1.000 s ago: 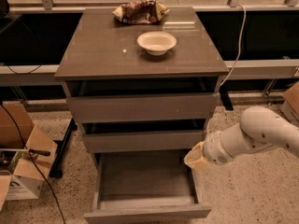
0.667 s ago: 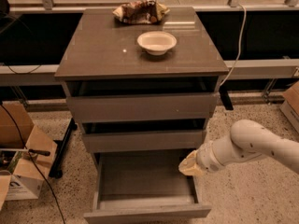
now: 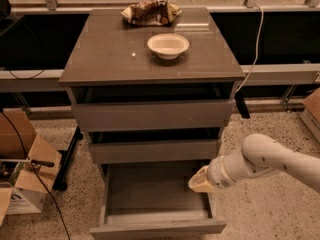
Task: Close bottom drawer
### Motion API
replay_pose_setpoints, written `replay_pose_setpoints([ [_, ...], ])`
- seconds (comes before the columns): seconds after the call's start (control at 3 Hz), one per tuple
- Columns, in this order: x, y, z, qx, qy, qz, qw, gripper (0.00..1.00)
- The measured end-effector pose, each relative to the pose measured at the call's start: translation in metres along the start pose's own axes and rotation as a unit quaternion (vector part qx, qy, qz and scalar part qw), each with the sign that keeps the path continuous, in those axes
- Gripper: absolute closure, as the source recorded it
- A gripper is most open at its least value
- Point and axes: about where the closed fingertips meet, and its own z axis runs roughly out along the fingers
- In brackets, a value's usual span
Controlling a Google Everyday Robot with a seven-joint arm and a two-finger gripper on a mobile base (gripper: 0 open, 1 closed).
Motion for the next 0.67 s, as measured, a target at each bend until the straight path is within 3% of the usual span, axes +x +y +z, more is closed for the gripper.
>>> replay_pose_setpoints([
  [0.33, 0.013, -0.001, 0.031, -0.008, -0.015, 0.01, 0.9998, 1.0],
  [0.67, 0.052, -0.005, 0.079, -0.028, -0.05, 0.043, 0.9974, 1.0],
])
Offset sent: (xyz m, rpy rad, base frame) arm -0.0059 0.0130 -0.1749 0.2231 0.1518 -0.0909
